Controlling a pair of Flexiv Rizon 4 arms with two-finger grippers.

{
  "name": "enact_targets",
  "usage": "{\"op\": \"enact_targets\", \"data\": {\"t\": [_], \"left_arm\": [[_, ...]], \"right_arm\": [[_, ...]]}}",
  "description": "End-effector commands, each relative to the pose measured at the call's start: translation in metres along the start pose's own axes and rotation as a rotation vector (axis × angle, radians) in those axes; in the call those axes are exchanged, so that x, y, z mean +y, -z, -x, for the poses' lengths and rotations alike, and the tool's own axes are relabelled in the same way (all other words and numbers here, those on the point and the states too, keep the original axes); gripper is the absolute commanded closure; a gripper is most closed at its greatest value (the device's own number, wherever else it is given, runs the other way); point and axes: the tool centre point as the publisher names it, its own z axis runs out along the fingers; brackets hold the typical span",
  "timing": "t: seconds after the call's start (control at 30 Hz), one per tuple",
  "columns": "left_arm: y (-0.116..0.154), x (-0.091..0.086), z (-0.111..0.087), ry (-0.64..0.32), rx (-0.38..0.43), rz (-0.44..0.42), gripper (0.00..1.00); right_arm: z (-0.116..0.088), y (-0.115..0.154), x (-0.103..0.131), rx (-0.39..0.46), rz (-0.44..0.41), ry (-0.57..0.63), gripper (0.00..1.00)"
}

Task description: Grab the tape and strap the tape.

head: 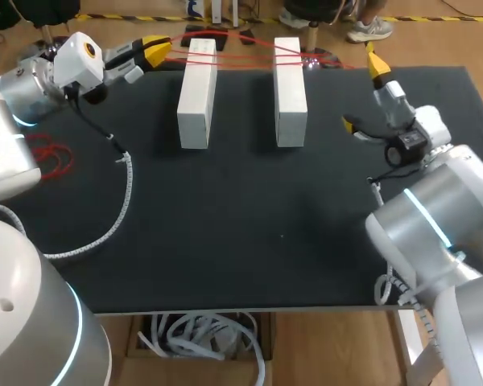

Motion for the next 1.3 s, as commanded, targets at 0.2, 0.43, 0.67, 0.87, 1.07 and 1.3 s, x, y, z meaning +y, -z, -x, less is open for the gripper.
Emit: {"op": "enact_targets", "data": {"t": [0.2,0.43,0.67,0.87,1.07,1.3], "left_arm": [[0.0,0.001,0.0,-0.001,-0.001,-0.002,1.0],[0.0,0.001,0.0,-0.001,-0.001,-0.002,1.0],[0.0,0.001,0.0,-0.001,-0.001,-0.002,1.0],[0.0,0.001,0.0,-0.001,-0.001,-0.002,1.0],[0.0,0.001,0.0,-0.001,-0.001,-0.002,1.0],[0.0,0.001,0.0,-0.001,-0.001,-0.002,1.0]], "right_arm": [[0.004,0.004,-0.006,0.083,0.312,-0.004,0.0],[0.001,0.004,-0.019,0.067,0.343,-0.022,0.0],[-0.001,-0.002,-0.026,0.049,0.382,-0.065,0.0],[-0.005,-0.009,-0.025,0.045,0.404,-0.077,0.0],[-0.01,-0.022,-0.022,0.036,0.418,-0.066,0.0],[-0.018,-0.035,-0.024,0.063,0.421,-0.093,0.0]]}}
